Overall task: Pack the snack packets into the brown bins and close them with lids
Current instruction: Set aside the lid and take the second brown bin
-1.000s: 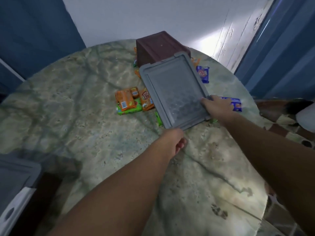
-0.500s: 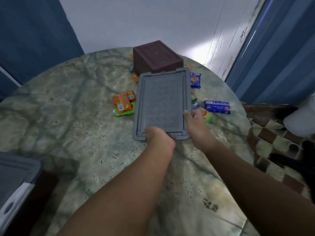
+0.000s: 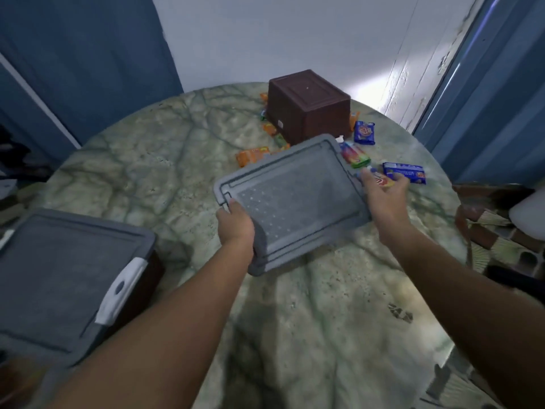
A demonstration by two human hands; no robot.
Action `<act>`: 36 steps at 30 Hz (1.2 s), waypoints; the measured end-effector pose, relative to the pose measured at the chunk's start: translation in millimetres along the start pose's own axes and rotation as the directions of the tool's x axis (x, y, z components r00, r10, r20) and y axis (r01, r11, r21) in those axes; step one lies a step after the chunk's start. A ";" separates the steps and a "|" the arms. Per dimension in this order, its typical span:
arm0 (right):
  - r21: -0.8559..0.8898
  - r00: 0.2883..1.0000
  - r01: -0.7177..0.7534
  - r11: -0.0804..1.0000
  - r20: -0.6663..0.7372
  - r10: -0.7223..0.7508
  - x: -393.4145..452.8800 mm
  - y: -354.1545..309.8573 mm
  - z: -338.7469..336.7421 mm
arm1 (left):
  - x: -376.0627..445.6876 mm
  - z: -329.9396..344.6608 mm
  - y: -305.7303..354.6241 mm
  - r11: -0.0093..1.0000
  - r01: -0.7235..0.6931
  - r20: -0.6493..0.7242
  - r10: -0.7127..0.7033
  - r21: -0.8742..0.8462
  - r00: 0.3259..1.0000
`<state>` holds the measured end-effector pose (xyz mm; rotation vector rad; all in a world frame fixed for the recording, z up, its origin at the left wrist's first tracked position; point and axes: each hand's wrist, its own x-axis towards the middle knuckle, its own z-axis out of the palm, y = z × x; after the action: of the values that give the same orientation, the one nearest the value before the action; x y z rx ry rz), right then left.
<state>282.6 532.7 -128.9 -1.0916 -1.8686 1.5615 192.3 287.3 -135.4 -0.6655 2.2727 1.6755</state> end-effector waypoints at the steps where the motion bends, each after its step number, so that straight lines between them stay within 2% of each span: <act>1: -0.070 0.998 -0.003 0.998 0.057 0.007 -0.6 2.8 0.2 | 2.9 -10.4 -6.4 0.996 -0.061 0.022 0.060 0.062 0.998; 3: -0.167 0.963 -0.019 0.986 0.261 0.063 -8.7 10.8 3.8 | 5.7 -26.7 -20.1 0.975 -0.159 0.064 0.151 0.158 0.986; 4: -0.193 0.943 -0.020 0.981 0.321 0.083 -14.5 16.7 5.8 | 7.7 -32.7 -27.2 0.967 -0.182 0.073 0.172 0.177 0.982; 11: -0.188 0.896 -0.041 0.981 0.428 0.120 -68.1 65.3 16.8 | 0.5 -68.7 -72.3 0.965 -0.209 0.128 0.190 0.159 0.973; 14: -0.333 0.908 0.023 0.943 0.403 0.120 -89.6 77.2 14.0 | -12.0 -85.4 -90.5 0.942 -0.255 0.208 0.210 0.220 0.955; 18: -0.631 0.889 0.216 0.745 0.443 0.117 -114.6 79.3 2.1 | -18.6 -107.6 -113.9 0.887 -0.261 0.238 0.179 0.380 0.955; 20: -0.718 0.874 0.282 0.637 0.465 0.138 -126.7 78.9 0.3 | -20.6 -118.6 -120.5 0.865 -0.244 0.225 0.157 0.438 0.962; 23: -0.777 0.848 0.344 0.527 0.498 0.182 -143.5 82.8 3.9 | -23.5 -133.7 -126.6 0.818 -0.232 0.183 0.158 0.527 0.970; 28: -0.808 0.830 0.449 0.381 0.535 0.158 -169.1 92.3 20.3 | -25.8 -156.9 -140.2 0.633 -0.098 0.073 0.065 0.768 0.995; 30: -0.792 0.820 0.490 0.364 0.561 0.118 -176.4 94.5 23.3 | -27.9 -160.1 -144.4 0.578 -0.047 0.030 0.039 0.815 0.999; 32: -0.769 0.803 0.516 0.377 0.588 0.101 -179.0 94.3 20.1 | -31.8 -157.0 -146.8 0.573 -0.054 0.001 0.092 0.818 0.996; 36: -0.715 0.805 0.487 0.503 0.590 0.059 -172.2 92.0 1.9 | -34.9 -137.0 -136.9 0.605 -0.227 0.064 0.280 0.763 0.958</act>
<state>405.2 395.8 -194.7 -0.6413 -3.2313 0.7501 300.2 132.4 -191.3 -0.1805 2.8824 0.5783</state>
